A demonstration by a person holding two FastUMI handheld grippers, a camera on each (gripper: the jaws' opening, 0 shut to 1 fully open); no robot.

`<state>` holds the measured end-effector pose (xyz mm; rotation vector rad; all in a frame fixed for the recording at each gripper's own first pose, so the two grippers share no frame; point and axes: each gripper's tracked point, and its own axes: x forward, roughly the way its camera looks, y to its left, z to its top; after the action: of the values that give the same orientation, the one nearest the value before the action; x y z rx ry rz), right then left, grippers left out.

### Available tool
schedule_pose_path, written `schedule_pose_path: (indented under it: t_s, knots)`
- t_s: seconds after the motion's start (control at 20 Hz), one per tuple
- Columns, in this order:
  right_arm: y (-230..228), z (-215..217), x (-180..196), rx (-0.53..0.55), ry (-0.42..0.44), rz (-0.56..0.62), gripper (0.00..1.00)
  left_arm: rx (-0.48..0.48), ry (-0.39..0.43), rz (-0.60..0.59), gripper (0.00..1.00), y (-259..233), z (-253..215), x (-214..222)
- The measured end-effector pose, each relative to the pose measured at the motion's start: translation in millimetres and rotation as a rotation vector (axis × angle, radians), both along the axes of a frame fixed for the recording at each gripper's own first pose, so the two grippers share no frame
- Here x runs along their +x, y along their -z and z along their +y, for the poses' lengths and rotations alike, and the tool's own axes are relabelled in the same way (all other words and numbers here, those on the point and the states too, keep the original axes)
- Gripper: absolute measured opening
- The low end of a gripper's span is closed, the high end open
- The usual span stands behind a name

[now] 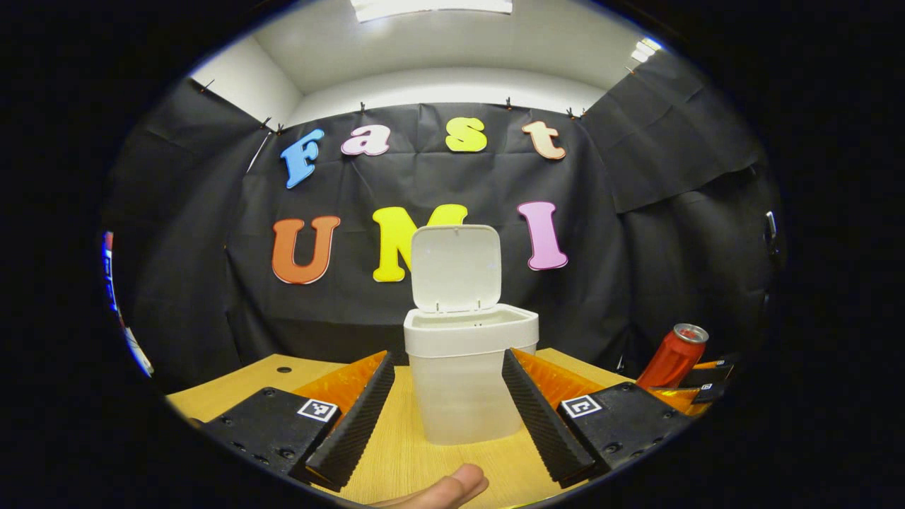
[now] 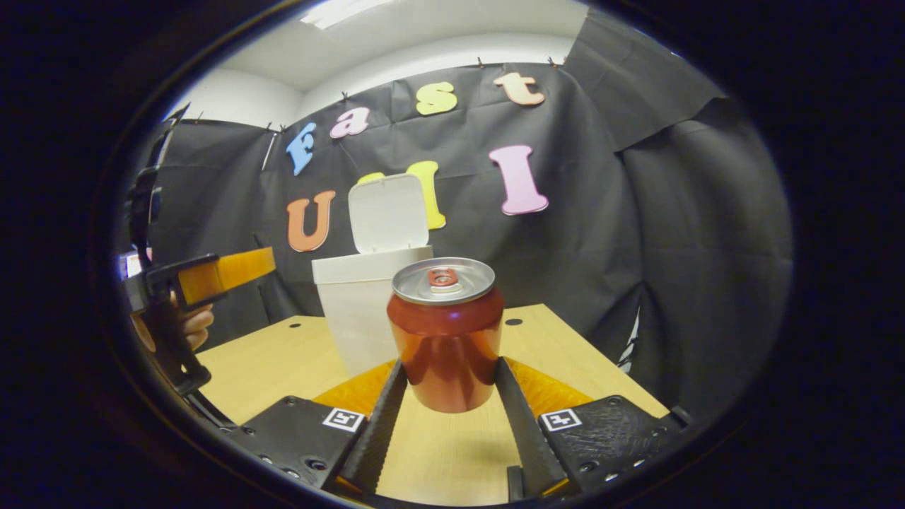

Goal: Press the lid of the desktop garbage bin to open it, pick up the crumpled paper on the desktop and throw it into the bin, then pick up the pop can on the desktop and drop it into the bin, and finally close the garbage bin lid.

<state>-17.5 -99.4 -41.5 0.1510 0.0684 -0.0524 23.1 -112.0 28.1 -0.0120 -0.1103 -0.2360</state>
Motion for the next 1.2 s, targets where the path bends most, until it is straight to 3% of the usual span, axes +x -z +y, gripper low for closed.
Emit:
schedule_pose_path:
  t_s: [0.35, 0.55, 0.95, 1.2]
  knots:
    - [-45.7, 32.1, 11.5, -0.113, 0.006, -0.044, 0.76, -0.047, -0.050, 0.021, 0.99, 18.7, 53.8, -5.2]
    - [-98.4, 49.8, 22.1, -0.135, 0.003, -0.097, 0.76, -0.058, -0.073, 0.028, 0.99, 19.8, 74.9, -1.5]
    - [-211.4, 91.7, 48.1, -0.145, -0.052, -0.159, 0.75, -0.060, -0.061, 0.053, 0.98, 23.5, 83.7, 0.1]
    - [-250.5, 117.0, 80.5, -0.166, -0.055, -0.142, 0.75, -0.104, -0.046, 0.056, 0.98, 18.3, 92.3, -1.2]
